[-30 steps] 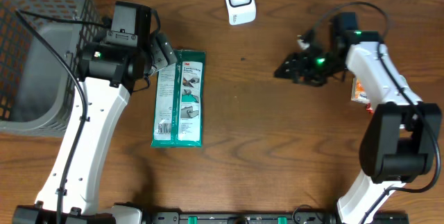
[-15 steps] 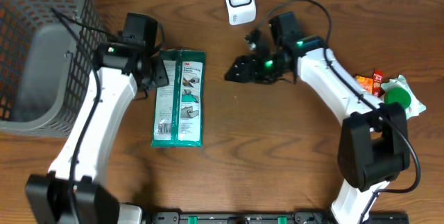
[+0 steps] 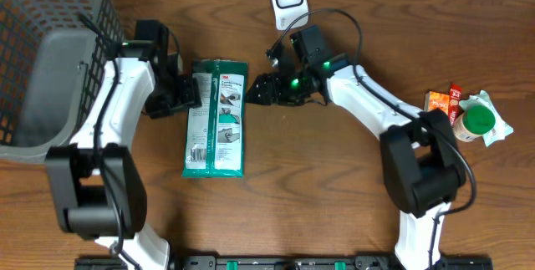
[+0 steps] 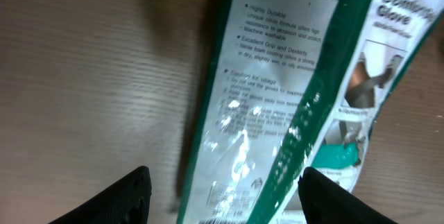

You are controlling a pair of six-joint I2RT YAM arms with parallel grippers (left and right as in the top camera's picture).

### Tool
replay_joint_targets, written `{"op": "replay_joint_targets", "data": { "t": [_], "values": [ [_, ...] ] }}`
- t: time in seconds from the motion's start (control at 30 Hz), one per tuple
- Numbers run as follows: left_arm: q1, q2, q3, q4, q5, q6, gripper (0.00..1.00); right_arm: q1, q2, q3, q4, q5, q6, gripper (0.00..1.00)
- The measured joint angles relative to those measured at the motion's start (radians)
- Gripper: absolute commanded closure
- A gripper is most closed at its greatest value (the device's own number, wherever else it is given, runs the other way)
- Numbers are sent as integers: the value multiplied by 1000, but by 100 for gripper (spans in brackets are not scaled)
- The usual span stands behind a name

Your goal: Scan the item barcode

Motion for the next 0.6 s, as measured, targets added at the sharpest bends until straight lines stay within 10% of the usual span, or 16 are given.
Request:
{"op": "replay_joint_targets", "data": {
  "t": [0.6],
  "values": [
    [0, 110, 0, 44, 28, 27, 32, 55, 111, 0, 131, -97, 9, 37]
  ]
}}
